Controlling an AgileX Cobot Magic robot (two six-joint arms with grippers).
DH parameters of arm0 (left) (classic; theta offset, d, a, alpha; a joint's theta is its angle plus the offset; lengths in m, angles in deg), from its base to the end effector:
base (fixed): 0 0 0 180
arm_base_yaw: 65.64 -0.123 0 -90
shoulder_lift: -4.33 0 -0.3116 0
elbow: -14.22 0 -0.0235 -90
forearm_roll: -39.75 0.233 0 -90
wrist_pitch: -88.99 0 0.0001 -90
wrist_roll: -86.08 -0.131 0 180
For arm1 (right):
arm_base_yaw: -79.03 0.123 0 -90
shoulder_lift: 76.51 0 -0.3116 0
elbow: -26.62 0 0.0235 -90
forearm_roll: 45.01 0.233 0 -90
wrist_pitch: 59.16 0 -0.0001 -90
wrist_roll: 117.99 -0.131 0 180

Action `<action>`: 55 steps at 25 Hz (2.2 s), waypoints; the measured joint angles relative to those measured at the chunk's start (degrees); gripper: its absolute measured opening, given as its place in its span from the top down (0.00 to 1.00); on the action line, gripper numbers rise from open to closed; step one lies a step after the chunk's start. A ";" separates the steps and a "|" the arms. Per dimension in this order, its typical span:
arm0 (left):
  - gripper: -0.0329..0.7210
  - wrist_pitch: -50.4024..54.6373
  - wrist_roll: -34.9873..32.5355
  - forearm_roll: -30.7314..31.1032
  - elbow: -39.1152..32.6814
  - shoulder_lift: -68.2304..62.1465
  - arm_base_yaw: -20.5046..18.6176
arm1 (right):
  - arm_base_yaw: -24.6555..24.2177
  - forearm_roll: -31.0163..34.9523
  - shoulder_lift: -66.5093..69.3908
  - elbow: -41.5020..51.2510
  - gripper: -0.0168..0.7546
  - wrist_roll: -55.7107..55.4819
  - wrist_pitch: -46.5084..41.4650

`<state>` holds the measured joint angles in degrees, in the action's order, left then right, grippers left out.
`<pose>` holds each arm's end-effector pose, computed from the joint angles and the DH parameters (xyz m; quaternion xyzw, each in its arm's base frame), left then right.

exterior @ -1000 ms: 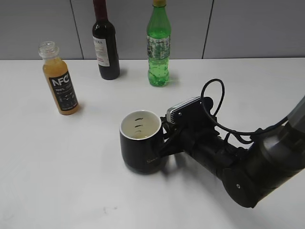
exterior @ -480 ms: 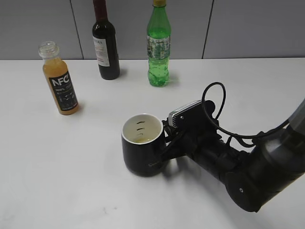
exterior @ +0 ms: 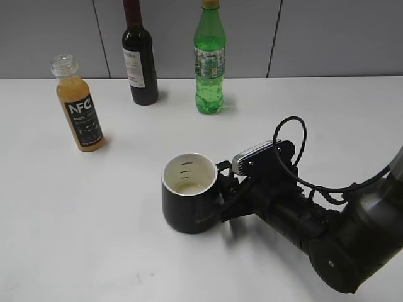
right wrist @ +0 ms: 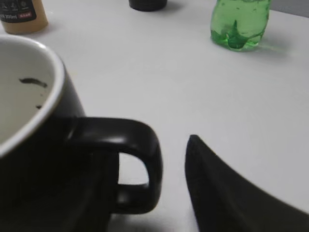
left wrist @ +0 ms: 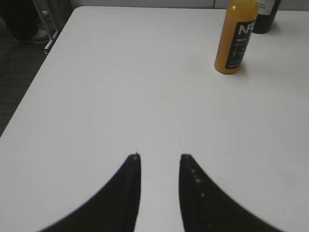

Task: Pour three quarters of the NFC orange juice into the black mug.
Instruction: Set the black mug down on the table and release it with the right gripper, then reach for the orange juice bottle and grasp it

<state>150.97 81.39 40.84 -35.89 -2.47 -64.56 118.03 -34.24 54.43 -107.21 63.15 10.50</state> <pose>-0.0123 0.0024 0.2434 0.0429 0.8600 0.0255 0.5078 0.2959 0.2101 0.0874 -0.2018 0.7808 0.1422 0.5739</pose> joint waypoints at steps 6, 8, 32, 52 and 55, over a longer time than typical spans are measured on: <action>0.66 0.00 0.00 0.00 0.00 0.00 0.00 | 0.00 -0.14 -1.25 1.81 0.20 -0.42 0.41; 0.66 0.00 0.00 0.00 0.00 0.00 0.00 | 0.00 -0.14 -2.17 2.83 0.17 -0.42 0.33; 0.66 0.00 0.00 0.00 0.00 0.00 0.00 | 0.00 0.55 -27.85 17.30 0.16 5.17 -7.97; 0.66 0.00 0.00 0.00 0.00 0.00 0.00 | 0.00 -15.40 -39.53 -20.04 0.22 -2.58 -126.11; 0.66 0.00 0.00 0.00 0.00 0.00 0.00 | 0.00 -15.11 -42.09 -20.16 0.22 -2.85 -129.10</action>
<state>150.97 81.39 40.84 -35.89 -2.47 -64.56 118.03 -49.35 12.33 -127.37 60.30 -118.60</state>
